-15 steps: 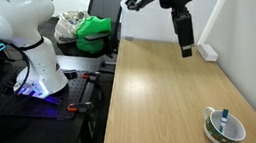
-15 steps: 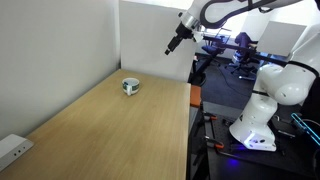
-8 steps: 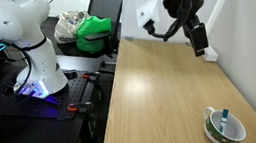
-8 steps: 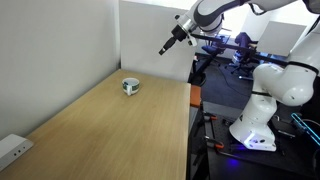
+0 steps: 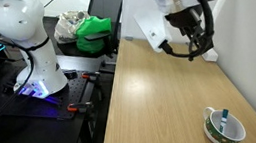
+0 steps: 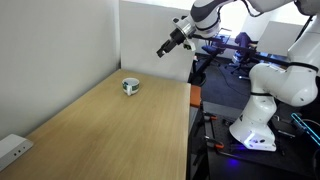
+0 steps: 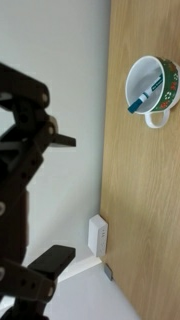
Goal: Remove the marker from the mug.
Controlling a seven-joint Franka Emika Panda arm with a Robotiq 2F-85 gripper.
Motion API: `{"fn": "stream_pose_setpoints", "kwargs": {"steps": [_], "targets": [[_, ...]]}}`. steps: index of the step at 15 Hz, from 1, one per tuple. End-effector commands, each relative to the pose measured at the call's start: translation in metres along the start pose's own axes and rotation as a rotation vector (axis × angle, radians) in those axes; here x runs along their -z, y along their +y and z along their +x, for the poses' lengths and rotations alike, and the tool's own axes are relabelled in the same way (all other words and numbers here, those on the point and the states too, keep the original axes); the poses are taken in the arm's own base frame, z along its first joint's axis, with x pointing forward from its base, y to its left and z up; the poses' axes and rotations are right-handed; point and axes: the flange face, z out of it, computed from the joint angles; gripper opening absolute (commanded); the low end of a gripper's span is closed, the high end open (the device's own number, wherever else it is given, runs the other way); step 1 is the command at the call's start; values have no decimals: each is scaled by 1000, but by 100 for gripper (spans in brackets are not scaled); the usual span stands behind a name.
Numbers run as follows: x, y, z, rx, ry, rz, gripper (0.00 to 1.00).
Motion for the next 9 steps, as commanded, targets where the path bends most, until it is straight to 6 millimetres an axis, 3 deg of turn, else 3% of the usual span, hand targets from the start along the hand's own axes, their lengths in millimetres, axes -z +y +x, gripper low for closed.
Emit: {"fn": "stream_pose_setpoints", "kwargs": {"steps": [1,9], "targets": [[-9,6,1,126,15,55,100],[-26,18,-10,400,-6,215,100]]}}
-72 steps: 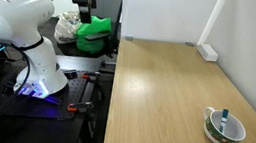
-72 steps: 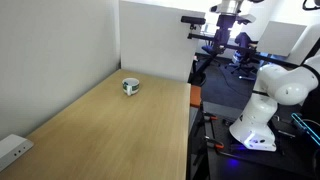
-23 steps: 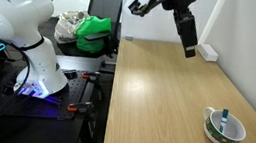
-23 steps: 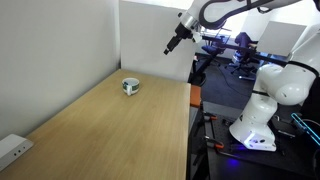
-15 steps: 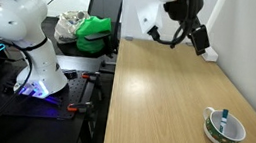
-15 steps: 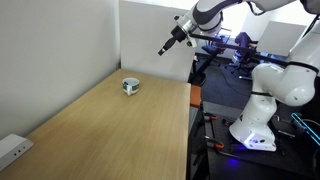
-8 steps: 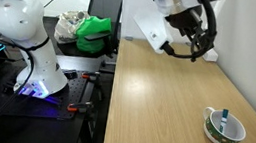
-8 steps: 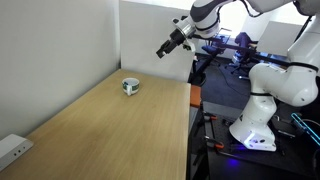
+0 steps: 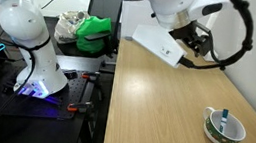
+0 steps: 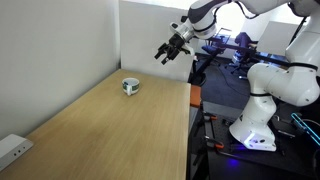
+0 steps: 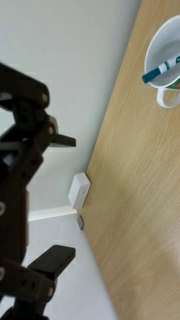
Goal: Remove the marker from the mug.
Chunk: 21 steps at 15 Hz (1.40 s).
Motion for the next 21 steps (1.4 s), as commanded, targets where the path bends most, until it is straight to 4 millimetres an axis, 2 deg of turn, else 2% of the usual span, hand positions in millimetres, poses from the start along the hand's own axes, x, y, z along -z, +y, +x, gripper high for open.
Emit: {"fn": "stream_pose_setpoints", "kwargs": {"steps": [1,12,19,20,21], "targets": [[-6,14,2,94,9,68,100],[-33,51,-10,255,-12,144,100],[-34,81,-9,320,33,176,100],[-34,70,-13,300,0,156,100],[-34,73,-13,298,2,162,100]]}}
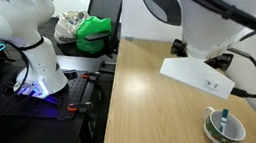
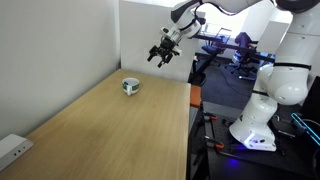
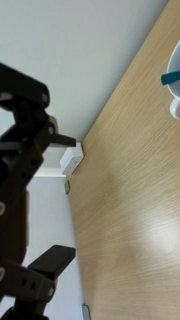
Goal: Remove the marker from the mug.
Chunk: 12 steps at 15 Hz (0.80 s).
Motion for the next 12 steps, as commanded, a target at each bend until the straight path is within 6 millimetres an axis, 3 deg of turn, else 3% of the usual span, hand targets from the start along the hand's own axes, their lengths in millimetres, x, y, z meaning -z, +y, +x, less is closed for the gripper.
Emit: {"fn": "stream_pose_setpoints", "kwargs": {"steps": [1,6,12], "targets": [[1,2,-1,-2,0,2,100],[1,3,1,9,34,-4,100],[-13,14,5,61,147,-23,100]]}}
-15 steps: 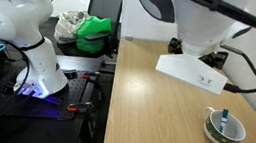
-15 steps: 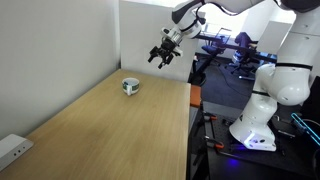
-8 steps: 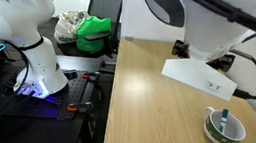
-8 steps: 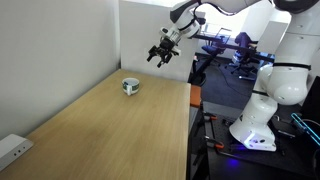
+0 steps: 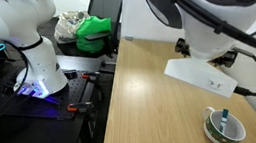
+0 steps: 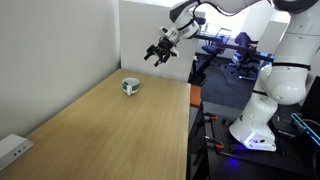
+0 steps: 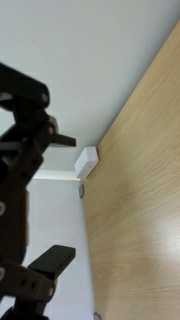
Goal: Remove the marker from the mug.
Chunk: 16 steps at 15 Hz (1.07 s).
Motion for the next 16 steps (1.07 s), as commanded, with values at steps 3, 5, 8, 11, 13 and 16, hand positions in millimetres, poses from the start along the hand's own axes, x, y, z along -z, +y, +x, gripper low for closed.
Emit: {"fn": "stream_pose_setpoints", "kwargs": {"steps": [3,5,8,11,13,16], "targets": [[-14,18,-8,63,100,2,100],[-20,26,-15,65,124,8,100],[-27,35,-24,57,142,13,100],[-33,44,-31,43,143,8,100],[-37,50,-35,36,142,-25,100],[-42,62,-42,8,164,-72,100]]}}
